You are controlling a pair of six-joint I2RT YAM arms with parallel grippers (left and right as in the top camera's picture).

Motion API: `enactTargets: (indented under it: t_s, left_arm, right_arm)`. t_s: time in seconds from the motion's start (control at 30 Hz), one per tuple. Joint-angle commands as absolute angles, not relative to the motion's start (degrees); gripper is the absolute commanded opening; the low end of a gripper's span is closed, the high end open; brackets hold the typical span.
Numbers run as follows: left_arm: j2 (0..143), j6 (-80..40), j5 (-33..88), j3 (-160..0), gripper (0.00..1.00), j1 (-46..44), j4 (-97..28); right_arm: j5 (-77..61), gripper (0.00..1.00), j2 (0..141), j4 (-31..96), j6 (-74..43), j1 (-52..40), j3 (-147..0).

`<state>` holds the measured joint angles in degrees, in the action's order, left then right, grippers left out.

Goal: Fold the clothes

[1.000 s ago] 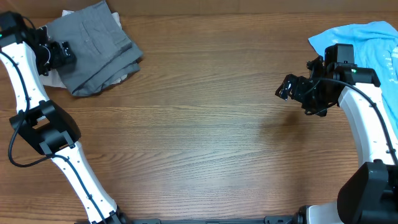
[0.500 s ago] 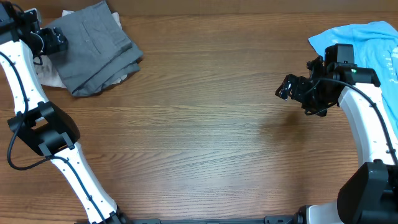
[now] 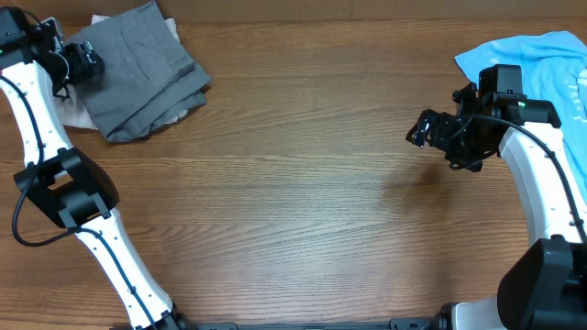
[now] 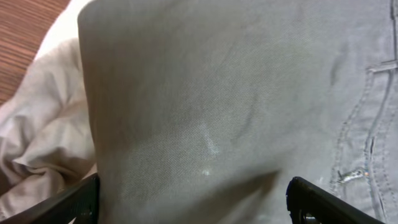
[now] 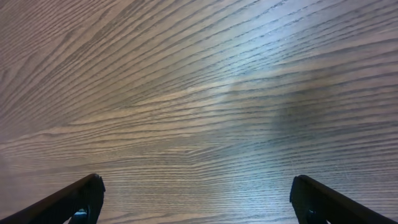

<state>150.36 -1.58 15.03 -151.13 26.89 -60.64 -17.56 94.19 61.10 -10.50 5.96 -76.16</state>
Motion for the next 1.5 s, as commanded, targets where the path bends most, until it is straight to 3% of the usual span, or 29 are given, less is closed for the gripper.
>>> enactTargets:
  t_s: [0.0,0.57,0.67,0.8,1.07,1.27,1.33,1.37,1.4,1.47]
  left_arm:
    - [151.61,-3.07,16.56,-151.11,0.93,27.09,-60.90]
    - [155.81,-4.73,16.51,-151.11,0.92,27.16,-58.54]
    - [155.81,-4.73,16.51,-151.70,0.82,27.14,-56.31]
    - [155.79,-4.73,16.51,-151.74,0.62,27.14,-53.60]
    - [155.79,-4.69,13.17,-155.46,0.52,27.14,-52.34]
    - [155.81,-0.38,-0.58,-157.21,0.15,27.14,-54.89]
    - [155.92,-0.40,-4.23,-156.48,0.19,27.16,-55.20]
    - [155.94,-0.38,-4.45,-155.83,0.37,27.20,-55.16]
    - [155.96,-0.40,-4.43,-155.17,0.44,27.27,-55.07]
    - [156.00,-0.43,-4.45,-153.80,0.45,27.38,-55.05]
  right_arm:
    - [-17.41,1.00,93.97,60.90,-10.44,6.13,-76.25]
    - [-17.43,1.00,93.97,60.90,-10.44,6.13,-76.23]
    - [-17.41,1.00,93.97,60.90,-10.44,6.13,-76.23]
    - [-17.41,1.00,93.97,60.90,-10.44,6.13,-76.23]
    - [-17.41,1.00,93.97,60.90,-10.44,6.13,-76.25]
    - [-17.41,1.00,93.97,60.90,-10.44,6.13,-76.23]
    - [-17.41,1.00,93.97,60.90,-10.44,6.13,-76.23]
    - [-17.41,1.00,93.97,60.90,-10.44,6.13,-76.25]
    - [-17.41,1.00,93.97,60.90,-10.44,6.13,-76.23]
    - [-17.41,1.00,93.97,60.90,-10.44,6.13,-76.23]
